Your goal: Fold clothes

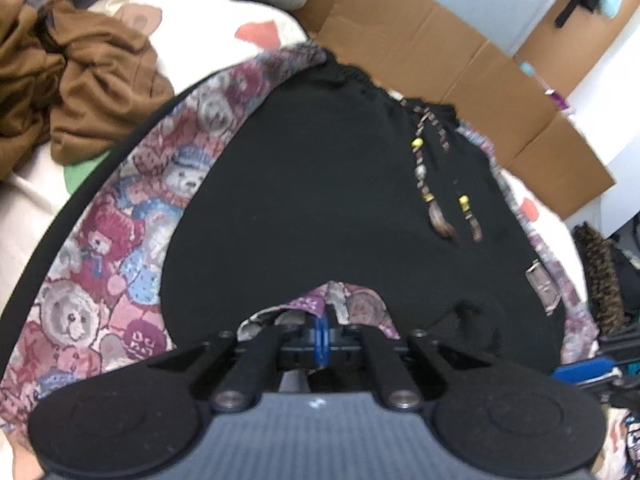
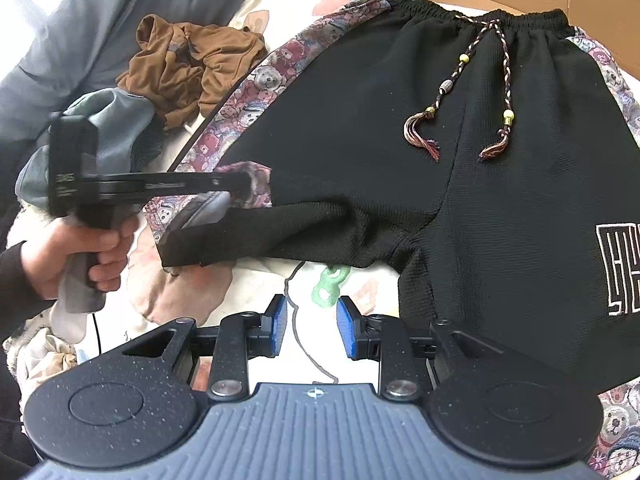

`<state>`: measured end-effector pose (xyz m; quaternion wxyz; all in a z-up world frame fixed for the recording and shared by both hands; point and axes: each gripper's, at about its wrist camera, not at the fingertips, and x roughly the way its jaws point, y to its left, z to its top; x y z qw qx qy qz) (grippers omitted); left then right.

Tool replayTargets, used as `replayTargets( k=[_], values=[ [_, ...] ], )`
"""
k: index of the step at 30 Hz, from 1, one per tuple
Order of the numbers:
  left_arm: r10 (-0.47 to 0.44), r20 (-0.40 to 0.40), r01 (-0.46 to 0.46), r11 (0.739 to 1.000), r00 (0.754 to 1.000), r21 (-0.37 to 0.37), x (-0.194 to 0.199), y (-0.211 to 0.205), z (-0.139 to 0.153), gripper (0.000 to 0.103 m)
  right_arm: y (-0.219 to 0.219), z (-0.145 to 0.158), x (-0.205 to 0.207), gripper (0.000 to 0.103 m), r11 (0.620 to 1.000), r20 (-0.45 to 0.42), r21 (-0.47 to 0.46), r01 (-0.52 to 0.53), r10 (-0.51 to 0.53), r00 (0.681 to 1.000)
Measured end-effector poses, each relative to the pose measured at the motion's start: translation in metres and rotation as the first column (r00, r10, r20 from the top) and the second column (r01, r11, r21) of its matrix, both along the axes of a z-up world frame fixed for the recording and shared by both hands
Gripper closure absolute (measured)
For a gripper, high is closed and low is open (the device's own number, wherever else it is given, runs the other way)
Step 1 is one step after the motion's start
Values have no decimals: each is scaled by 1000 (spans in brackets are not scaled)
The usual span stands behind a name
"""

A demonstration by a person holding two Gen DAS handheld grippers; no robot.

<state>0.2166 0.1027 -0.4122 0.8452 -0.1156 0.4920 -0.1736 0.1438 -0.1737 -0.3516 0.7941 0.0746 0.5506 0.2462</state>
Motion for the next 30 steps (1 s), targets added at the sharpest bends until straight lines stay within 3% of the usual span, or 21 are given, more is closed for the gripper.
replayTargets(
  k=[4,8,14,18,26,30],
  values=[
    [32,-56,-32,999,998,-2,4,4,-11,98,-2,-2,0,69,1000,-6,4,9,-9,1000],
    [52,-51,-53,998,997,-35,-1,13,4,79,-4,-4,-1,69,1000,-7,7,17,-17,1000],
    [8,-28,-10,997,1000,-74,-13,19,30,65,-6,-5,-1,69,1000,-6,16,23,-23,1000],
    [-26,-50,23,998,998,-62,-20,14,27,54,-5,-4,-2,69,1000,-5,18,20,-20,1000],
    [46,-171,-74,984,984,-162,-24,18,-5,57,-9,-3,-1,69,999,3,19,32,-32,999],
    [42,-142,-77,965,989,-252,-27,19,-1,60,-10,-4,0,69,999,-1,18,33,-33,999]
  ],
)
